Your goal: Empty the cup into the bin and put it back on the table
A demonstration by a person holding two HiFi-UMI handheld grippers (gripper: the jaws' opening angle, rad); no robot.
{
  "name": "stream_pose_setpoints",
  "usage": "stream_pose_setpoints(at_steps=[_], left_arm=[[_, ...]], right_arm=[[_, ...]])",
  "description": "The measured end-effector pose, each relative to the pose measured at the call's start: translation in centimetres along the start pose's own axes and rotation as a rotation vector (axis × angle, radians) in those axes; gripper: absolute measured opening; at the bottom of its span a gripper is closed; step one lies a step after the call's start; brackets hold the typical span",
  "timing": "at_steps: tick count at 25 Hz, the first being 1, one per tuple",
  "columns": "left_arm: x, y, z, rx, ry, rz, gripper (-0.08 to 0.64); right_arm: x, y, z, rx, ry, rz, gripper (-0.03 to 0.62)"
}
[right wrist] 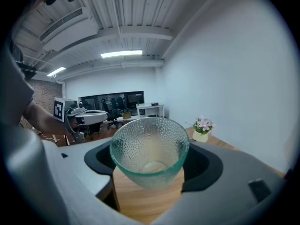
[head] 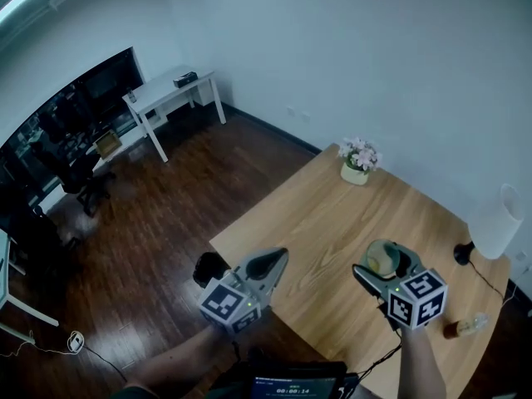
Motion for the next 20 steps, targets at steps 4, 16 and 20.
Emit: stream_pose_setpoints(at_steps=[4,16,20], left_arm=[[-2.7,-0.8,3.2,0.005,-0.060,-0.044,-0.006],[-12.1,-2.2,18.6,0.044,-0.214,-0.066,-0.006],[-14.7,-2.7,22.3,0.055,-0.237,-0.089,-0.006]], right_arm=[[3.6,-1.9,2.7,-0.056,-0.049,0.035,0.397],[17.9,-7.2,12.2,-0.116,-0.144,0.092,0.397],[22.1,-8.5,15.0,-0.130,-0.174,0.109,0.399]])
Point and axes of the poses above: the fingertips, and each gripper's own axes: x forward along the fingers, z to its left, y out of its underside, the point moved 5 cm from there along -x, backward along the fingers, and after that the axes turned 12 degrees about -y, right-handed, at the moved point
